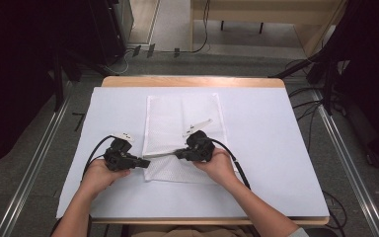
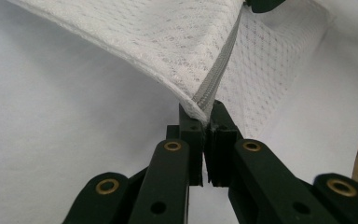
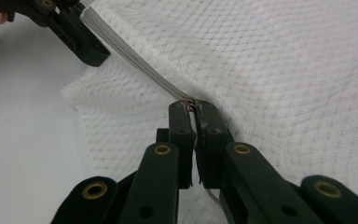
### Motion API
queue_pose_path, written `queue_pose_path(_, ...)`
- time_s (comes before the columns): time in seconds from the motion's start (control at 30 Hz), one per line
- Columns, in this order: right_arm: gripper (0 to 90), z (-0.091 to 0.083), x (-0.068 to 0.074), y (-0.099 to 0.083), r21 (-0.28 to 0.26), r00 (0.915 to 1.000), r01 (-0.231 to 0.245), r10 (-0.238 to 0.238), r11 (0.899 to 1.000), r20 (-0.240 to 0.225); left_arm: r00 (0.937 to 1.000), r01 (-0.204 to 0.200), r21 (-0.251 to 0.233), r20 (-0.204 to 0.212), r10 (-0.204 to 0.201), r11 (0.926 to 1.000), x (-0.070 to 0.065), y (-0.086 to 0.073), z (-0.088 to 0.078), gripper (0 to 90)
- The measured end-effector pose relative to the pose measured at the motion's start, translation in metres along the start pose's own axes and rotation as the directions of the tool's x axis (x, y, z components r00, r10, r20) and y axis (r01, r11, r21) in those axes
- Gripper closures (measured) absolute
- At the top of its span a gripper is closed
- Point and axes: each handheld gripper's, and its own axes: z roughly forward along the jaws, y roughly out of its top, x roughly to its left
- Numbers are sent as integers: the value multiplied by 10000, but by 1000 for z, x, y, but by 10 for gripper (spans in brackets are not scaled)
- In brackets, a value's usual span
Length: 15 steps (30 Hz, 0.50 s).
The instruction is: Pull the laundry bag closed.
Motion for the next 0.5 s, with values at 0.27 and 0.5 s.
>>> queue_pose_path(0.27,879,-4,-3,-4,28,9998,-184,184,9998,73,10000,20,16,75,-21,10000,0,0,0,876)
queue_pose_path(0.5,879,-9,-7,-8,6,9995,-225,225,9997,199,10000,16,11,27,-16,10000,1,-1,-1,876)
